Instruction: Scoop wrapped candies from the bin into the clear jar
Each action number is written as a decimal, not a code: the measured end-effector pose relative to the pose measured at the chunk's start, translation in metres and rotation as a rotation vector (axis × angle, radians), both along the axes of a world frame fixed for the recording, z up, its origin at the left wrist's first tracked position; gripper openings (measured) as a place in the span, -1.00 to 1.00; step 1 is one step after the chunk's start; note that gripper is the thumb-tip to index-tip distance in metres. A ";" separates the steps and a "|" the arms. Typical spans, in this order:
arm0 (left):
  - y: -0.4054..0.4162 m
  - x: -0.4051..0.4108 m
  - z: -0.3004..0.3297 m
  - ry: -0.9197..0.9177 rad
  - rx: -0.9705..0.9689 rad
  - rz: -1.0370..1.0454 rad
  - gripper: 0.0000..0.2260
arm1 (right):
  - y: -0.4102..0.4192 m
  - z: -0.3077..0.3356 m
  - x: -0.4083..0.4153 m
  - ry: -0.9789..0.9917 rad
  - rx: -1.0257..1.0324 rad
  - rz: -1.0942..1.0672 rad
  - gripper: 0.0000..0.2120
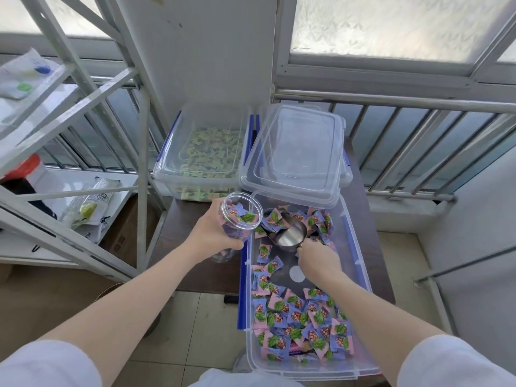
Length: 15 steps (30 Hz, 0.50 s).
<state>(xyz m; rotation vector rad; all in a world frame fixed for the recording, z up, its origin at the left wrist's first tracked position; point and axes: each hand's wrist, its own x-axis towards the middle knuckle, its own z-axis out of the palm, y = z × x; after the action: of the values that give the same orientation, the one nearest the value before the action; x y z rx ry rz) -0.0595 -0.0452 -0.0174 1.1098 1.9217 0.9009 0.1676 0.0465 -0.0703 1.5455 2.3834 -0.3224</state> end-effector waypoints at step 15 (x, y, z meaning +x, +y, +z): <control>-0.004 -0.004 -0.002 0.029 -0.017 -0.049 -0.23 | 0.009 0.006 0.012 0.070 0.070 0.076 -0.72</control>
<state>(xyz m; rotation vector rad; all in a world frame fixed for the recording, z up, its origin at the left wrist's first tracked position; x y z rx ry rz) -0.0633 -0.0496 -0.0195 1.1604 1.9138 0.8454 0.1795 0.0559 -0.0646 1.4923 2.5252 -0.2834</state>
